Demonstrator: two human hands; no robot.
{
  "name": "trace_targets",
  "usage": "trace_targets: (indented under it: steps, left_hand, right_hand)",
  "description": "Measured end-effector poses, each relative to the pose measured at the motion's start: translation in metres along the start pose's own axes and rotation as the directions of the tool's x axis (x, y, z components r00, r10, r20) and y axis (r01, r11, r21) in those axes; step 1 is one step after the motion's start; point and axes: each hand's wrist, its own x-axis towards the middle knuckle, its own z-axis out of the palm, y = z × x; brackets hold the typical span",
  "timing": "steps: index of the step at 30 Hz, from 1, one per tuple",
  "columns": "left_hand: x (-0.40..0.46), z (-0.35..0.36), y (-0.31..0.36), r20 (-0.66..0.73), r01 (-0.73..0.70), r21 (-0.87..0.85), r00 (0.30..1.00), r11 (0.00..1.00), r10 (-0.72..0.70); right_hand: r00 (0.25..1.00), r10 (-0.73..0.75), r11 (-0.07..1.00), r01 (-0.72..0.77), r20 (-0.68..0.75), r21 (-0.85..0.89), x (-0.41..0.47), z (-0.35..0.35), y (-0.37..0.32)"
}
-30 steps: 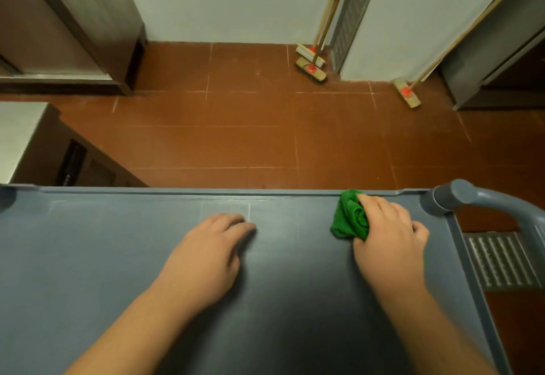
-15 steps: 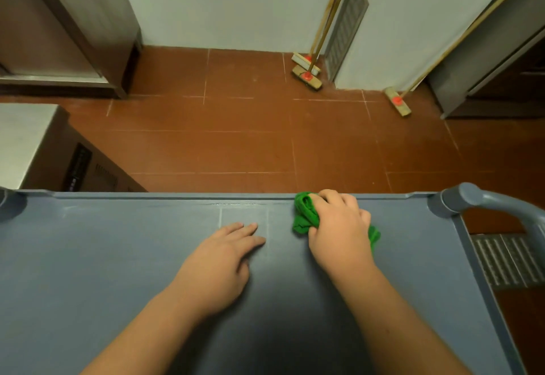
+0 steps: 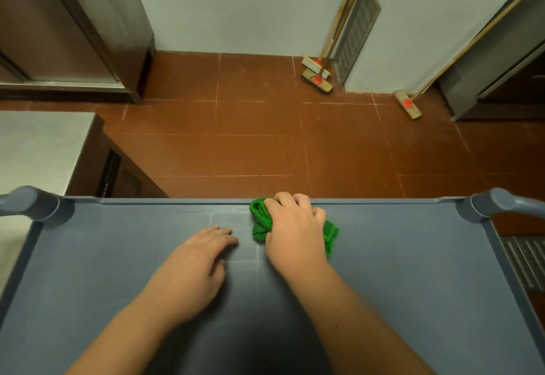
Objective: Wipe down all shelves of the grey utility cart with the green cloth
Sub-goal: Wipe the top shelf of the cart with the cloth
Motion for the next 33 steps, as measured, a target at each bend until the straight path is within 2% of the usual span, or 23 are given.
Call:
trace_targets:
  steps: [6,16,20,27,33]
  left_hand:
    - [-0.025,-0.023,-0.038,-0.038,0.048,-0.012,0.998,0.999,-0.048]
    - [-0.098,-0.062,-0.108,-0.083,0.173,-0.053,0.981,0.984,-0.177]
    - [-0.114,-0.071,-0.120,-0.087,0.213,-0.060,0.972,0.975,-0.218]
    - [-0.095,-0.063,-0.098,-0.111,0.180,-0.055,0.976,0.982,-0.185]
    - [-0.049,-0.043,-0.028,-0.106,0.100,-0.060,0.989,0.993,-0.106]
  right_hand:
    - [0.998,-0.049,0.998,0.048,0.041,0.038,0.008,0.007,-0.047]
    - [0.972,-0.233,0.969,0.232,0.001,0.085,0.028,0.041,-0.194]
    - [0.963,-0.270,0.960,0.269,-0.001,0.072,0.035,0.046,-0.224]
    - [0.980,-0.199,0.979,0.199,-0.016,0.044,0.033,0.038,-0.174]
    - [0.997,-0.078,0.997,0.078,-0.020,0.019,0.025,0.014,-0.072]
